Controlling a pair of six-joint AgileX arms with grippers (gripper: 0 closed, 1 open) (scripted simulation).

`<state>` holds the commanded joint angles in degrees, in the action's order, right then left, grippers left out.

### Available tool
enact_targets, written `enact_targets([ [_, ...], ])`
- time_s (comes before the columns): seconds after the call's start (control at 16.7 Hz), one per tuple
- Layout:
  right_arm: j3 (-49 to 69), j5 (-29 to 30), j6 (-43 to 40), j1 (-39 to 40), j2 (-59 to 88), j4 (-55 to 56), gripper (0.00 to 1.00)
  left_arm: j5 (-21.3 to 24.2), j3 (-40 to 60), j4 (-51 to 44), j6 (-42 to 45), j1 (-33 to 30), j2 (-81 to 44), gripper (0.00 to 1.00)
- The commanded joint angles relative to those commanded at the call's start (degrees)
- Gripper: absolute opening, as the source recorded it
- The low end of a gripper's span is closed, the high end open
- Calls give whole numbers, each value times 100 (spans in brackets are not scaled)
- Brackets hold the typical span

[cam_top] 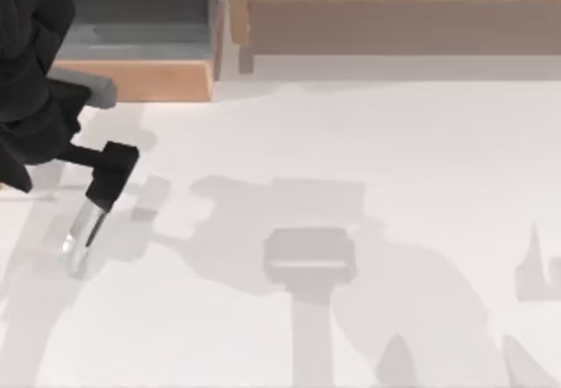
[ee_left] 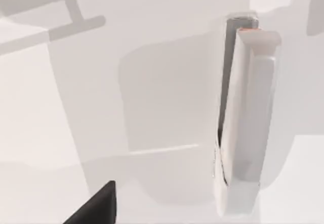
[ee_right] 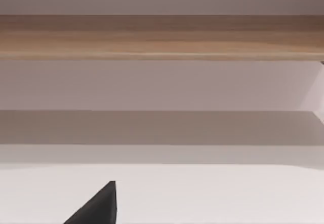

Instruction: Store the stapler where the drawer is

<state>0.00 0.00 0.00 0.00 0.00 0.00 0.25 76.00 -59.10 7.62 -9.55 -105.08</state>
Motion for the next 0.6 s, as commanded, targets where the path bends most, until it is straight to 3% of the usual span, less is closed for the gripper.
enact_targets([
  [0.6,0,0,0,0,0,0,100,-42,-161,84,-77,-20,-133,100],
])
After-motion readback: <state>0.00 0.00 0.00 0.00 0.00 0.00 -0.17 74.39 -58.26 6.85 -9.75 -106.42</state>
